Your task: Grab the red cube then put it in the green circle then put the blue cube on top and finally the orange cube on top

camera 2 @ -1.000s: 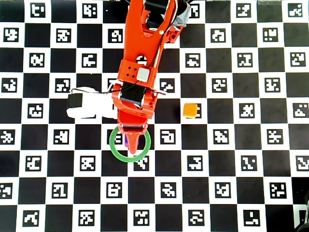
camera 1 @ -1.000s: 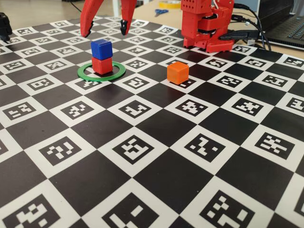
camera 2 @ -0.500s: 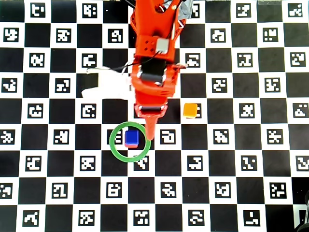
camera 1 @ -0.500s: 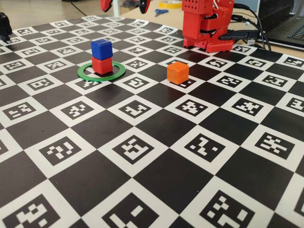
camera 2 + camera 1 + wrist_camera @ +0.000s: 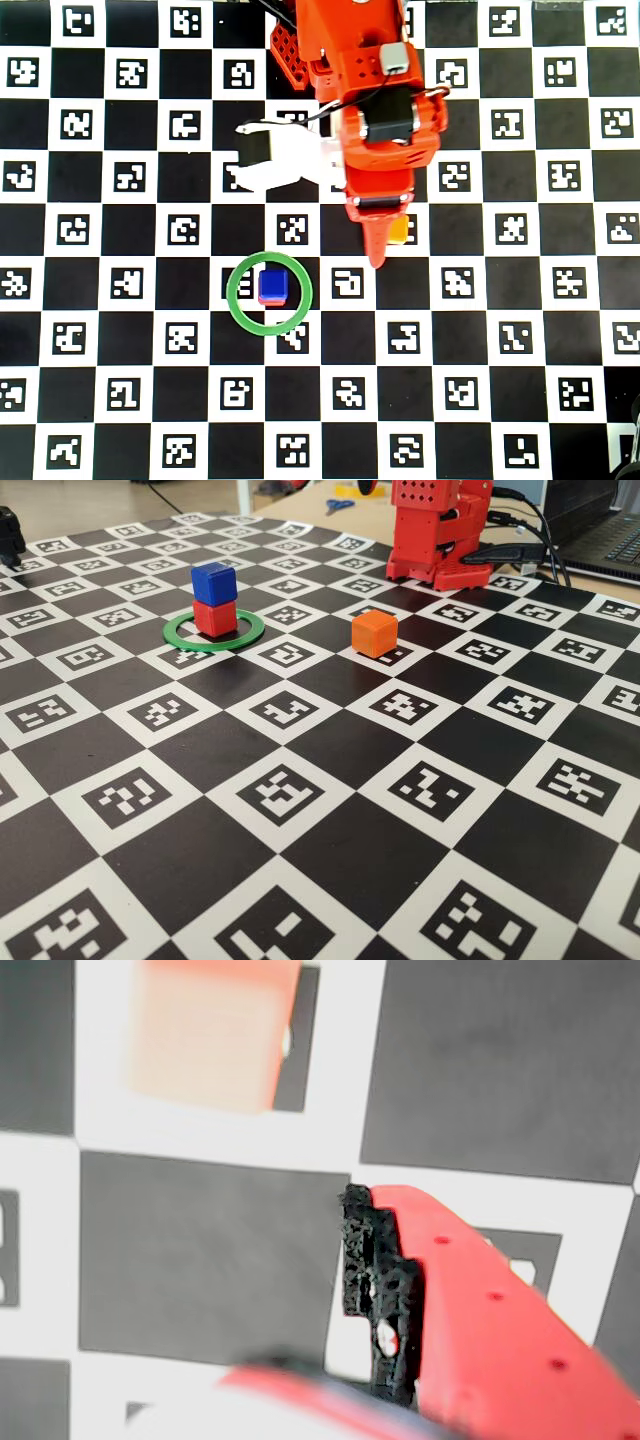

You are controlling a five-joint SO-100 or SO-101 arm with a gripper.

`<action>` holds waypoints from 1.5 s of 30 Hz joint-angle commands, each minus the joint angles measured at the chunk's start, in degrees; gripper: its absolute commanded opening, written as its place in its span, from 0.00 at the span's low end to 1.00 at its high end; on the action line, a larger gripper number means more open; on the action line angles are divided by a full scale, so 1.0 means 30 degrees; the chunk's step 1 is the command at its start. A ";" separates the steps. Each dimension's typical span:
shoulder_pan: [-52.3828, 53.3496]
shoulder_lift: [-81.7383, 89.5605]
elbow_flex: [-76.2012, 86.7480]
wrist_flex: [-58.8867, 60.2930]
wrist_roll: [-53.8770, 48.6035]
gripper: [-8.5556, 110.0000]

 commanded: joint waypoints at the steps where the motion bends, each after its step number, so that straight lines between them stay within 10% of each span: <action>1: -0.1025 0.0352 -0.0645 -0.0146 0.1025 0.49; 45: -0.3252 -0.3047 0.7705 -1.0371 0.6416 0.46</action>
